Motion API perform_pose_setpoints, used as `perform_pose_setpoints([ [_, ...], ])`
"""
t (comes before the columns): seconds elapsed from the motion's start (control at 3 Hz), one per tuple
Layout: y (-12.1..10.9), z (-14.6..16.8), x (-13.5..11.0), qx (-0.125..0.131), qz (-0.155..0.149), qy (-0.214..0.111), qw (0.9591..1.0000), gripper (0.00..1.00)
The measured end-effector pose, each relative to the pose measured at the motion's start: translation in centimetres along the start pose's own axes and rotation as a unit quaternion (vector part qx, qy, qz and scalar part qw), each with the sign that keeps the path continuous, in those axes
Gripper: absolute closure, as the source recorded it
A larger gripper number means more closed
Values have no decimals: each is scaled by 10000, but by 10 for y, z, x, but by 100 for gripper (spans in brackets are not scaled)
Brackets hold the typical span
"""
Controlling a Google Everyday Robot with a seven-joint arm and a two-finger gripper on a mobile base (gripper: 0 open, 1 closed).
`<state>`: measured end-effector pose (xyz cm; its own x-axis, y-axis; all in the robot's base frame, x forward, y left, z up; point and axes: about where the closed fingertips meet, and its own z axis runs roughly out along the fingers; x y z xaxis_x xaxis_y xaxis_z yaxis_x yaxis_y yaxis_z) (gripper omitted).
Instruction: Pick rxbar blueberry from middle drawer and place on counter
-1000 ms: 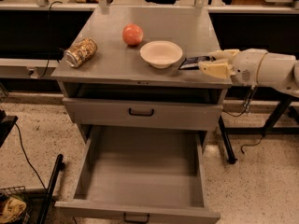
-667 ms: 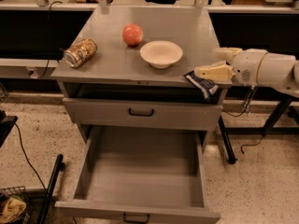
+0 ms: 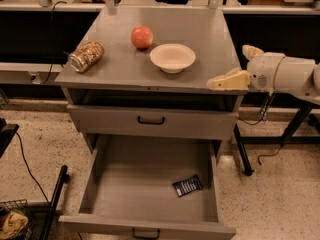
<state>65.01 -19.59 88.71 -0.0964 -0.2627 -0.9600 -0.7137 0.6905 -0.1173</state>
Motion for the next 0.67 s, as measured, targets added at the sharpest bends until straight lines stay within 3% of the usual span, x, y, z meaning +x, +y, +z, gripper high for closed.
perform_pose_setpoints([
  [0.33,9,13,31,-117,-445,729,9963,0],
  [0.67,30,-2,99,-511,-1216,1800,9748,0],
])
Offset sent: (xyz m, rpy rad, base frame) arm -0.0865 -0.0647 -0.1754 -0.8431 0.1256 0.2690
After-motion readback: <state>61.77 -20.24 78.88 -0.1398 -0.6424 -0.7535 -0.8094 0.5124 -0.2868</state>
